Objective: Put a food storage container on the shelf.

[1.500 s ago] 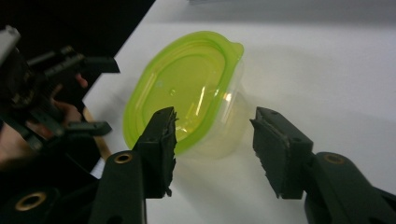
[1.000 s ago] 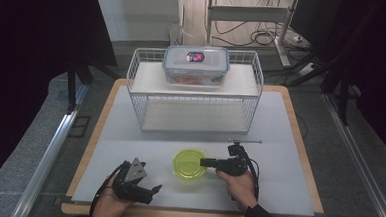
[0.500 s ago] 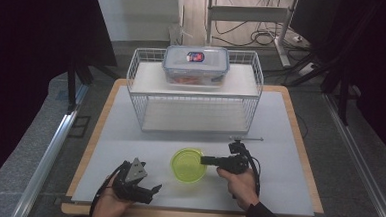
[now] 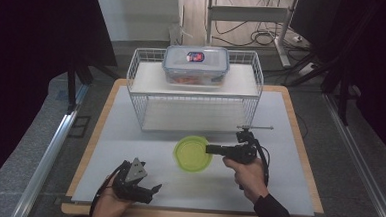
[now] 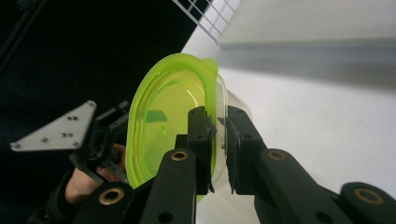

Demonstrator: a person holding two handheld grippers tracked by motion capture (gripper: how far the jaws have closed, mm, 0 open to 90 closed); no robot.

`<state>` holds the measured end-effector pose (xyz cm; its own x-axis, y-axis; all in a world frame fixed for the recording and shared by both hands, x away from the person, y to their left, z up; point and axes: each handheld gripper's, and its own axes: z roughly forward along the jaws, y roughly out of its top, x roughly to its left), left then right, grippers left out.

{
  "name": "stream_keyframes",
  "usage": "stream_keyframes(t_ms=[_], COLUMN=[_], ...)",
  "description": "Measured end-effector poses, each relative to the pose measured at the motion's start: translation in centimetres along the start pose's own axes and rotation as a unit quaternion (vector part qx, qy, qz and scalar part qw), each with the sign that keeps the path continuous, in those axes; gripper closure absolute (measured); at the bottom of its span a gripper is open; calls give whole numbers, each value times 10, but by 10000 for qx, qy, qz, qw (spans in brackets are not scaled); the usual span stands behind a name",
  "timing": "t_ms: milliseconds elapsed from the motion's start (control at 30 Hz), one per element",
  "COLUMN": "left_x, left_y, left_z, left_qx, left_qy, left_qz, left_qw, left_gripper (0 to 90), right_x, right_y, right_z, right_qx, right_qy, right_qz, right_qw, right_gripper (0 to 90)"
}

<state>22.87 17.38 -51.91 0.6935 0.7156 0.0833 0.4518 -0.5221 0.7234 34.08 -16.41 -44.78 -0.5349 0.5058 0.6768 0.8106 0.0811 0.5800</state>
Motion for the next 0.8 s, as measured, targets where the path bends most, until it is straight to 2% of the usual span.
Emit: stream_keyframes(t_ms=[433, 667, 800], left_x=[2, 6, 7], left_y=[0, -1, -1], left_z=[1, 1, 1], left_qx=[56, -14, -29], left_qy=[49, 14, 3], left_qz=[20, -179, -205], left_qw=[10000, 9998, 9998], left_gripper=[92, 59, 58], right_x=[18, 29, 33], right_y=[36, 55, 65], right_z=[-24, -36, -41], right_qx=[-267, -345, -406], right_qy=[152, 179, 184], right_qz=[27, 71, 97], right_qw=[9995, 9992, 9990], right_gripper=[816, 815, 816])
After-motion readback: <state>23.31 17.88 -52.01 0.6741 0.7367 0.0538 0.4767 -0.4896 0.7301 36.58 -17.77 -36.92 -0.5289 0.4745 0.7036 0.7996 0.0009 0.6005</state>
